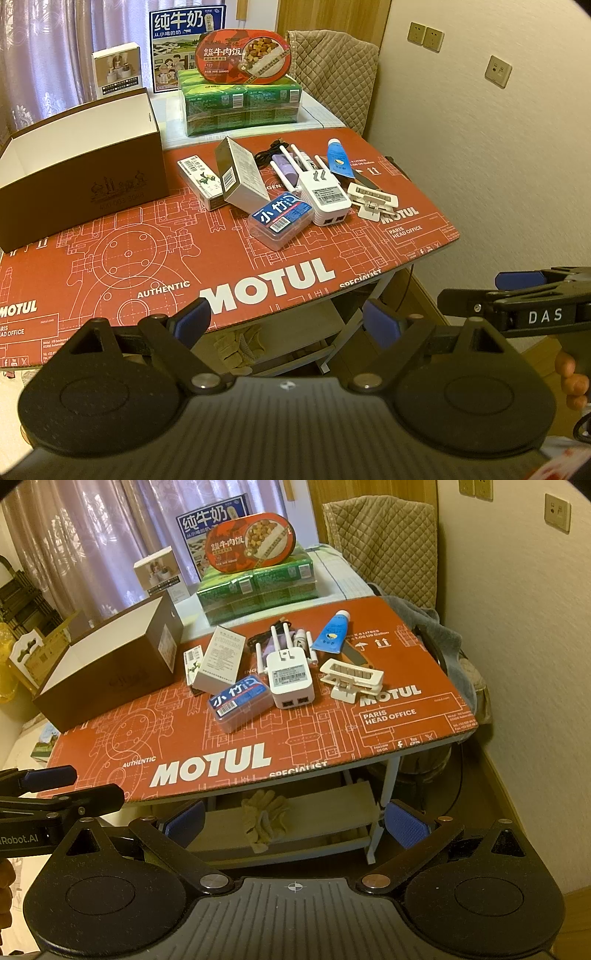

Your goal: Organize rigid objects

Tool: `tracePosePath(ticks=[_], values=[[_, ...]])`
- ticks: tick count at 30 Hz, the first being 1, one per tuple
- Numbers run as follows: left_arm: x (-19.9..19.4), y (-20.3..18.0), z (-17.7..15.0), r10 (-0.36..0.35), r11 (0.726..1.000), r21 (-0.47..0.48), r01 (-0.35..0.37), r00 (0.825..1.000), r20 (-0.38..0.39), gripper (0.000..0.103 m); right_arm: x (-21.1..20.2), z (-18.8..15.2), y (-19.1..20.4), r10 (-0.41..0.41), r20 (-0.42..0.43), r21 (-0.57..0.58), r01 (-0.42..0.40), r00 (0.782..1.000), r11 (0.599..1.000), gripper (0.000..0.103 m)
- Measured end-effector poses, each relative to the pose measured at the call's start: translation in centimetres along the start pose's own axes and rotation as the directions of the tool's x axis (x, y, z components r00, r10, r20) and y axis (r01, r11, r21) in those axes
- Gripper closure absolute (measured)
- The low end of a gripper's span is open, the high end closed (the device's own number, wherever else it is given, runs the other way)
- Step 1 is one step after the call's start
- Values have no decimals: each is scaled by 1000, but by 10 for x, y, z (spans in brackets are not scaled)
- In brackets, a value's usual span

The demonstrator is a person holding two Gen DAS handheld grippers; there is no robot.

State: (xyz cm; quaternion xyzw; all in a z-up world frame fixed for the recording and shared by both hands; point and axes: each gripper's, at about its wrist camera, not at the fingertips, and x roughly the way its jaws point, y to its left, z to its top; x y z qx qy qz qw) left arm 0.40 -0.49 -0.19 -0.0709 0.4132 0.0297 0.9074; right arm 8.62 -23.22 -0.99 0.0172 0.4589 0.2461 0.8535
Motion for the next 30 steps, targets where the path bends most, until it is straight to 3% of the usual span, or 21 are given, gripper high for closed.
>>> tracePosePath(ticks=[30], values=[[-7,-8,-7,49,998,-32,-49,999,-2,15,1,-3,-6,47,-13,-6,-47,999,999,2]])
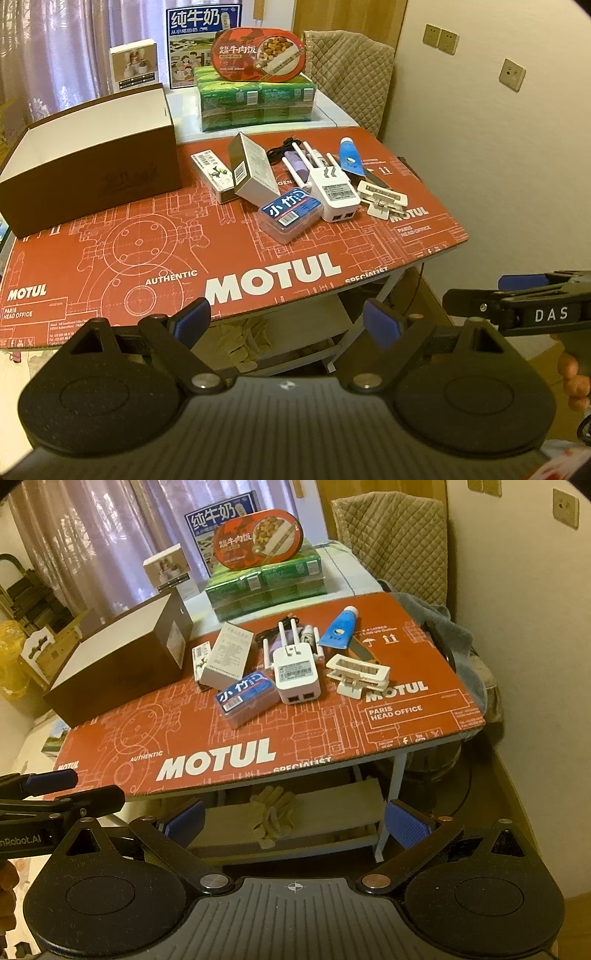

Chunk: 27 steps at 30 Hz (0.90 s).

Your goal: Organize rigid objects

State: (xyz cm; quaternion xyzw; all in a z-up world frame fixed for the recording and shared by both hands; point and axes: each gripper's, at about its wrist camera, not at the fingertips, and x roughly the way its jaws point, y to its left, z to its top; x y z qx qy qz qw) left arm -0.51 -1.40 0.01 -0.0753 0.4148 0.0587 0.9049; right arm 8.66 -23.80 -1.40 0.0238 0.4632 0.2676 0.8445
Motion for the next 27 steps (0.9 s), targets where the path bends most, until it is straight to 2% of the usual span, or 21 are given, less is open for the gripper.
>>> tracePosePath(ticks=[13,16,21,27], values=[[17,25,9,25,1000,0,-25,999,-43,15,19,8,-3,16,-9,39,-16,1000,999,2],[30,33,18,12,1000,4,-12,999,-51,15,25,13,-2,12,-11,38,-12,1000,999,10],[53,45,40,4,1000,26,-2,999,-49,15,39,30,-4,-28,17,41,27,999,999,13],[85,75,70,1,999,41,2,998,-61,15,66,64,3,-33,62,54,30,998,998,13]])
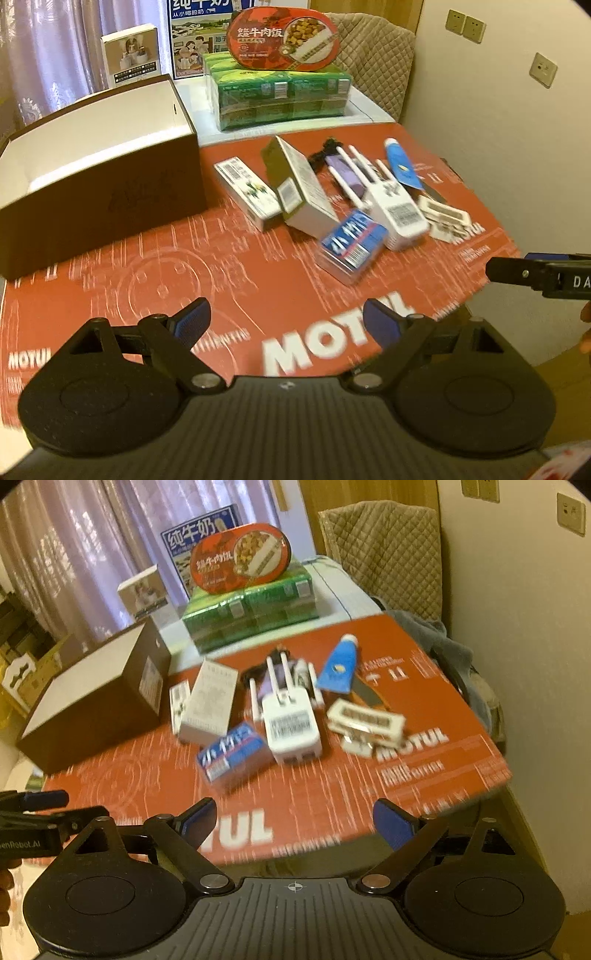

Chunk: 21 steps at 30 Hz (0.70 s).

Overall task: Organize rigid objects
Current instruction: 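Move the right gripper to the white wireless repeater and close on it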

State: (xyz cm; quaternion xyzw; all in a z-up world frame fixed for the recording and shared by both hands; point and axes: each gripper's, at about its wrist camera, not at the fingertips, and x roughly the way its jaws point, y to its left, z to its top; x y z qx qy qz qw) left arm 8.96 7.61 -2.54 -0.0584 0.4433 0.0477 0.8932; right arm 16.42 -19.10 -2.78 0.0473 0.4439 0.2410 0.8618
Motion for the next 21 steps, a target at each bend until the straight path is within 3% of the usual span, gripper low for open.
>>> tracePosePath(ticks=[6,11,16,21], values=[[28,25,36,-32,999,33,32,999,-4,16,36,28,16,23,-10,-1,-23,1000,1000,13],[50,36,55,-62,996,63,64,998,-24,16,55,43,26,-4,6,18,3,1000,1000,14],[69,43,65,-74,994,73,77,996,-47,16,73,51,30,-41,-10,9,41,999,999,30],[84,43,72,-74,995,63,79,995,-69,16,93,55,29,-69,-19,-26,69,997,997,33]])
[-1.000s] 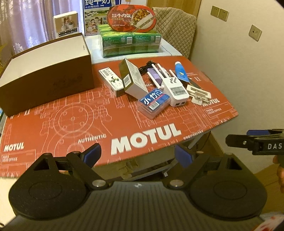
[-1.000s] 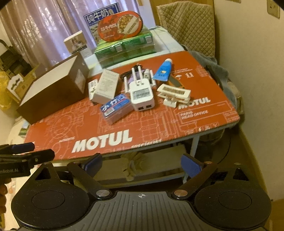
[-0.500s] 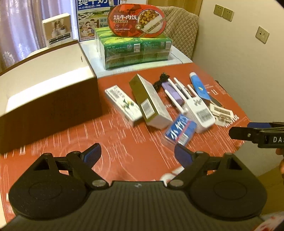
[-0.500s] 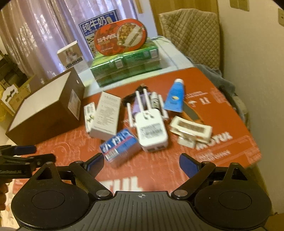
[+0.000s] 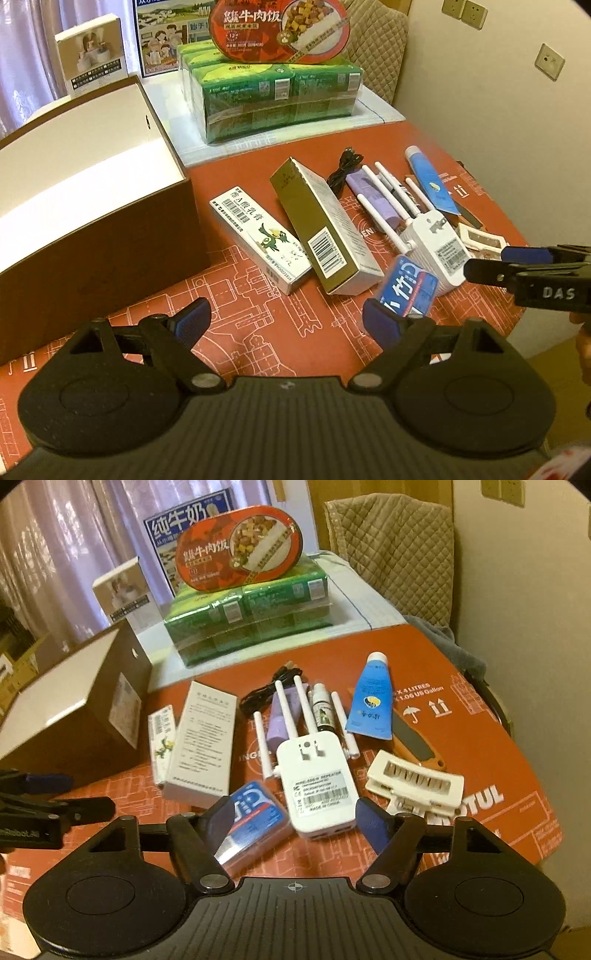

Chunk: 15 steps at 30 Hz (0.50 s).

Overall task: Organize rigid objects
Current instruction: 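Move the right gripper to the white wireless repeater and close on it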

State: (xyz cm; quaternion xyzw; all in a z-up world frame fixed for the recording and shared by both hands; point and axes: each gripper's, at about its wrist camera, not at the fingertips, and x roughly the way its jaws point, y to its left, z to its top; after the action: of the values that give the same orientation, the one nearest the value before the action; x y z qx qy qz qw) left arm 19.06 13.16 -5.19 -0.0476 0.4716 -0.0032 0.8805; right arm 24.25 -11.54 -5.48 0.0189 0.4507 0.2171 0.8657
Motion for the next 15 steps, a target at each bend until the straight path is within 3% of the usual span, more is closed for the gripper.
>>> tracePosePath(ticks=[7,12,15], values=[[16,-7,6,32,999,-37,-33,999,-21,17,37,11,-6,-35,-30,-89,33,999,996,33],[22,-12,10,61,995,-83,-63,998,-28,17,61,19,-13,-14,-79,-136,4,997,991,33],[25,-16,11,79,992,-94,-82,996,-37,17,72,22,-16,-3,-106,-147,-12,994,989,39]])
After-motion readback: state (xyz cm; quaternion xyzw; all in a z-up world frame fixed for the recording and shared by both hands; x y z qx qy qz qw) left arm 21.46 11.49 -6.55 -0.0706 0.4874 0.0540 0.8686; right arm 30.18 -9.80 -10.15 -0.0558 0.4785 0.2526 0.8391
